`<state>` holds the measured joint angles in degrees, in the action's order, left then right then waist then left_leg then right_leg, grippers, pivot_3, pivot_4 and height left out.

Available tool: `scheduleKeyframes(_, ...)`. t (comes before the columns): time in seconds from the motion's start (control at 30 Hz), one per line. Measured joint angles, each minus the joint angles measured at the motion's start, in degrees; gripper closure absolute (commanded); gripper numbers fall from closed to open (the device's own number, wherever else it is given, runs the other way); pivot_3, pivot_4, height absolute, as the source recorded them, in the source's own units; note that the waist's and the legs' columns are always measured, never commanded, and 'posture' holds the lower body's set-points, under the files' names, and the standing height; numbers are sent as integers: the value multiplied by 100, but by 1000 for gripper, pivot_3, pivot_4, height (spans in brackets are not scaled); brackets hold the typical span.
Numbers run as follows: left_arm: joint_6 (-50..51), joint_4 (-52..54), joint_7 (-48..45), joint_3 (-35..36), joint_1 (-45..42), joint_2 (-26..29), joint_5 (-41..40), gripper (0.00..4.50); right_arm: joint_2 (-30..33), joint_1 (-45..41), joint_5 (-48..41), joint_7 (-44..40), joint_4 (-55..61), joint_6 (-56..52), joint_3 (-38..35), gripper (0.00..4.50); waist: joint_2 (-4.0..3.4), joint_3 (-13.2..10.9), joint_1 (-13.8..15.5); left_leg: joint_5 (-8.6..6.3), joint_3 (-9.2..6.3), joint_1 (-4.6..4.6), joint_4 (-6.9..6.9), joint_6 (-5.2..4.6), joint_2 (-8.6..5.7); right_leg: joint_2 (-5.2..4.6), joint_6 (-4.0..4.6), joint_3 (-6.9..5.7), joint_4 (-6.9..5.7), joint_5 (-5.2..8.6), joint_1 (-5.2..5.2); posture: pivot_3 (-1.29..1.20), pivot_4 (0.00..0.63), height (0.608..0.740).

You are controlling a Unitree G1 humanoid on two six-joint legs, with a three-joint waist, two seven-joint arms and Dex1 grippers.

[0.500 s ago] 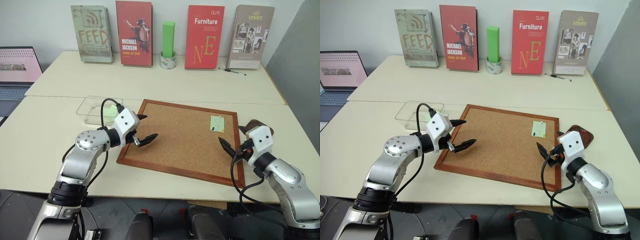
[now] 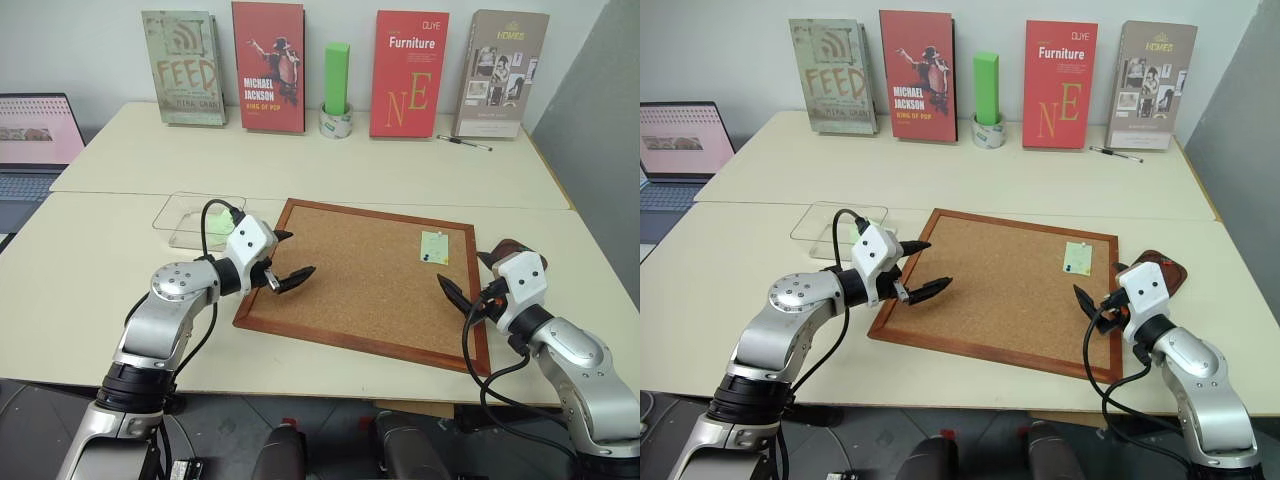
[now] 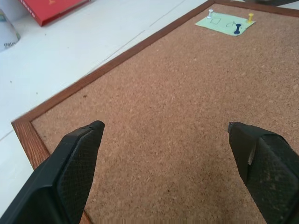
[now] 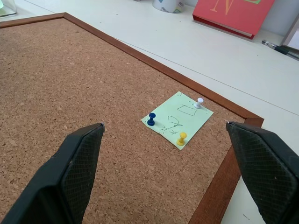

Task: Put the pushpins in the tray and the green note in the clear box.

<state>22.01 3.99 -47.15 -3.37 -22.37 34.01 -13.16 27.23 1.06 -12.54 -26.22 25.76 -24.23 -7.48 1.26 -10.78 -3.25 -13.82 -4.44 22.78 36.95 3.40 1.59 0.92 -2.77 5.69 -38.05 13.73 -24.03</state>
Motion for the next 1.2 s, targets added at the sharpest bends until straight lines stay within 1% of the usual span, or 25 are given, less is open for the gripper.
scheduleKeyframes(0.1, 137, 0, 5, 0, -88, -14, -38, 3, 2, 4, -1, 0, 1, -1, 0, 71, 0, 0, 0, 0, 0, 0, 1, 0, 0, 0, 0, 0, 0, 0, 0, 0, 150, 740)
scheduleKeyframes(0.23, 399, 84, 37, 38, -308, -267, -286, 3, 2, 12, -10, 0, 2, -5, 3, 71, 0, 0, 0, 0, 0, 1, 2, 0, 0, 0, -1, 0, 1, 0, 0, 0, 150, 740)
scheduleKeyframes(0.43, 567, 275, -72, 21, -449, -274, -431, 3, 2, 13, -17, 1, 2, -13, 4, 71, 0, 0, -4, 0, 0, 0, -1, 0, 0, 0, -4, 0, 0, -2, 0, 0, 150, 740)
scheduleKeyframes(0.57, 665, 280, -244, -133, -451, -288, -485, 3, 2, 21, -24, 1, 6, -14, 3, 71, 0, 0, -1, 0, 0, 1, 1, 0, -1, 0, -4, 1, 1, -2, 0, 0, 150, 740)
scheduleKeyframes(0.63, 640, 279, -380, -205, -451, -299, -509, 351, 2, 63, -27, -2, 50, -14, 3, 0, 0, 0, -1, 0, 0, 1, 1, 0, -1, 0, -4, 0, 1, -2, 0, 0, 150, 740)
scheduleKeyframes(0.67, 632, 274, -418, -232, -456, -331, -520, 371, 2, 73, -28, -2, 67, -14, 3, 0, 0, 0, -1, 0, 0, 1, 1, 0, -1, 0, -4, 1, 1, -2, 0, 0, 150, 740)
scheduleKeyframes(0.8, 554, 92, -457, -403, -639, -642, -537, 1269, 2, 73, -60, -4, 168, -14, 3, 0, 0, 0, 1, 0, 0, 1, 2, 0, -2, 0, -4, 0, 0, -3, 1, 0, 150, 740)
scheduleKeyframes(1.07, 59, -886, -564, -976, -1222, -1214, -134, 2694, -76, 16, -166, 15, 200, -86, 86, 0, 0, 0, -6, 0, 0, 2, 0, 0, -4, 1, -7, 2, 1, -4, 0, 0, 150, 740)
scheduleKeyframes(1.1, -56, -1061, -582, -1035, -1270, -1261, -45, 2815, -77, 7, -207, 14, 200, -122, 86, 0, 0, 0, -5, 0, 0, 1, 0, 0, -4, 1, -7, 2, 0, -4, 0, 0, 150, 740)
scheduleKeyframes(1.2, -336, -1500, -571, -1146, -1361, -1442, 164, 3511, -76, -15, -224, 17, 201, -189, 87, 0, 0, 0, 0, 0, -1, 3, 1, 0, -5, 1, -8, 2, 1, -5, 1, 0, 150, 740)
